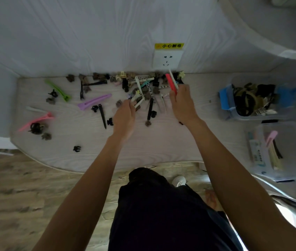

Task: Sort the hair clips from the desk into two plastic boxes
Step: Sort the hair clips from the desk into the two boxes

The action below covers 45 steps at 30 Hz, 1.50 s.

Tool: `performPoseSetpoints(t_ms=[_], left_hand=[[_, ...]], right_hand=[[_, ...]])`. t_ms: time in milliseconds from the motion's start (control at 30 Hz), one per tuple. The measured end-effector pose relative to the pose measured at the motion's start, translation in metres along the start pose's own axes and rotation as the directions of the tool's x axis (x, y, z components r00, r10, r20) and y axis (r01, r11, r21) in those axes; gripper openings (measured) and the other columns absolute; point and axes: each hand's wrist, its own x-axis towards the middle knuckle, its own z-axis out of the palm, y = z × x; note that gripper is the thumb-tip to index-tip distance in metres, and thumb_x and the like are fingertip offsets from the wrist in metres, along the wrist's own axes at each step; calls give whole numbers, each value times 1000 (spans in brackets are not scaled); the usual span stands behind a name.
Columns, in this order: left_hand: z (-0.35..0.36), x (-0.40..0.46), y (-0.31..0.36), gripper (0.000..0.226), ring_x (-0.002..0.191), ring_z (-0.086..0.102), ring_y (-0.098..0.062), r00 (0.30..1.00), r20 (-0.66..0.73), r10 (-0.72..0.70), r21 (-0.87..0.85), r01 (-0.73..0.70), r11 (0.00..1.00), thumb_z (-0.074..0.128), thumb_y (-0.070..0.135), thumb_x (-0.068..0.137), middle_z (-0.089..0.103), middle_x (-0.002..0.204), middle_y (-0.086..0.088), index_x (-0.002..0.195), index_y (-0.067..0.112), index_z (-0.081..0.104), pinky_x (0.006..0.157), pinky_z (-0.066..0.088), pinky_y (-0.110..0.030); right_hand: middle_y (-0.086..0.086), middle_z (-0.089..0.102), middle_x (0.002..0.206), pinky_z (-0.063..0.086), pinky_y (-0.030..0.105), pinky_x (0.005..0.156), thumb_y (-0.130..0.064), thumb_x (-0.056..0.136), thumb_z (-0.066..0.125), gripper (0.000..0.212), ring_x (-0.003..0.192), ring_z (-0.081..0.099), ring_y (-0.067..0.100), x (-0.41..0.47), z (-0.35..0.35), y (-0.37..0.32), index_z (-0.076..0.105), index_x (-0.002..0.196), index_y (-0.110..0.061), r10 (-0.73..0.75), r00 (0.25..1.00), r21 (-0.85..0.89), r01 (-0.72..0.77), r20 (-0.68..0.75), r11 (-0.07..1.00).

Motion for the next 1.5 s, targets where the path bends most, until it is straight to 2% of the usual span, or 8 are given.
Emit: performPoseSetpoints(t_ms=[233,433,667,833,1067,1233,1400,1500], left_hand=[[28,-31,56,30,56,37,-11,907,106,409,1,-411,912,33,17,100,44,74,-2,103,-4,54,52,25,-21],[77,-78,133,28,68,53,-21,694,265,669,-118,-666,737,38,14,97,61,82,-12,113,0,56,60,26,-15],[139,-108,222,18,50,33,-11,522,423,741,-41,-806,591,38,16,97,33,60,7,80,12,42,49,17,-26],[185,-104,258,30,99,57,-34,375,552,745,31,-902,431,38,12,97,61,111,-19,122,6,51,80,44,-40],[237,-104,280,30,126,46,-22,75,730,680,61,-997,45,42,22,97,58,129,4,123,26,57,116,14,-44],[234,-103,277,49,122,52,-24,195,767,611,52,-968,245,42,12,94,51,138,-5,139,33,38,97,47,-46],[191,-103,251,37,109,60,-24,280,492,825,-68,-932,357,40,19,93,61,125,-6,127,21,54,85,52,-38],[148,-101,209,38,87,67,-20,484,337,808,-105,-833,543,35,33,93,71,102,-3,117,18,61,69,55,-38]], right_hand=[[2,48,67,38,33,54,-21,96,39,16,58,47,20,-92,-71,61,45,100,-7,249,968,296,-237,-3,925],[32,61,103,41,38,67,-30,91,43,39,90,60,44,-174,-155,152,51,111,3,467,792,41,-492,-394,869],[16,60,87,38,31,70,-45,91,50,33,85,60,28,-159,-175,212,62,87,-14,536,835,11,-539,-123,842],[21,61,116,45,33,85,-5,89,50,29,105,59,35,-171,-186,224,58,116,-1,481,860,39,-482,-171,876],[16,53,130,41,36,100,-2,85,50,46,122,47,31,-217,-191,253,48,130,-11,430,845,50,-438,-318,898],[15,60,122,47,38,91,-3,83,50,51,114,54,33,-215,-189,255,44,133,-15,368,834,28,-392,-411,920],[15,64,113,51,37,76,-11,88,48,41,98,62,32,-199,-178,231,49,129,-15,250,858,30,-265,-449,964],[10,68,102,53,36,70,-17,88,43,33,87,65,29,-179,-159,199,58,117,-15,77,911,-11,-89,-406,996]])
